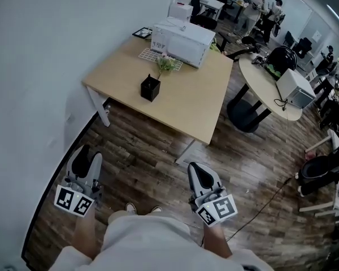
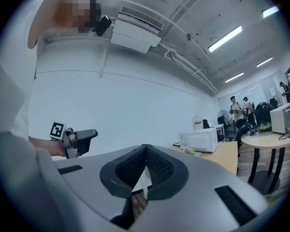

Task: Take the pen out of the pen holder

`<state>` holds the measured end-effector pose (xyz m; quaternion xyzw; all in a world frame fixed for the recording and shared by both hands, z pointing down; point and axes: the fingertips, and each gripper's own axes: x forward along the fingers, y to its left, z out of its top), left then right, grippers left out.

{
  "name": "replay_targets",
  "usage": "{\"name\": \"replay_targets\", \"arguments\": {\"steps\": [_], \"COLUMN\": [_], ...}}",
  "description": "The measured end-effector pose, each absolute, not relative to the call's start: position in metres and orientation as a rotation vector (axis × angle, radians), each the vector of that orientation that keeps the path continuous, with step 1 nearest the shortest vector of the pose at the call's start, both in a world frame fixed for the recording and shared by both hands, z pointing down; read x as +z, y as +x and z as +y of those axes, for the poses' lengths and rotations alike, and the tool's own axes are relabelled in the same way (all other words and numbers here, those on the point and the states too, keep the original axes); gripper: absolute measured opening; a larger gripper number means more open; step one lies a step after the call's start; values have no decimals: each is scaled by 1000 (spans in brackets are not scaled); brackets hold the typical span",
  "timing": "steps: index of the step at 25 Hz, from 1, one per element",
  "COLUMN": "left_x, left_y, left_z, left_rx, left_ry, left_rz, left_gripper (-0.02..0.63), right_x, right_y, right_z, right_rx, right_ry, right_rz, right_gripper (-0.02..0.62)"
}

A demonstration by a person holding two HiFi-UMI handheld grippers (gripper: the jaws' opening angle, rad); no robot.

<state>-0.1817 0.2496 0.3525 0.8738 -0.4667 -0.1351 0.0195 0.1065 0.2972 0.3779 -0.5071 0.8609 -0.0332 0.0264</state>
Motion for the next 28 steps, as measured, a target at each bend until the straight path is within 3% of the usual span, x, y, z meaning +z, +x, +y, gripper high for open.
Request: {"name": "replay_targets", "arguments": {"steps": [4,9,12,28], "left_x": [353,353,350,398], "left_y": [-170,-172,-172,-164], "left_z": [246,233,227,153], "left_rx": [-422,-430,-408,-337], "left_ry": [2713,2669,2663,2594], "left_rz": [-1460,-1592,-1652,-1577], "left_gripper": [225,459,515,523], "right_x": [381,385,386,409], "right_y": [123,137,146,142], "right_z": [296,291,288,222], "right_rx": [-108,-117,-117,-183], "right_ry": [-1582,-1590,-1591,-1637], "right_rz": [2649,2633,2628,2638], "right_gripper": [2,2,2,2]}}
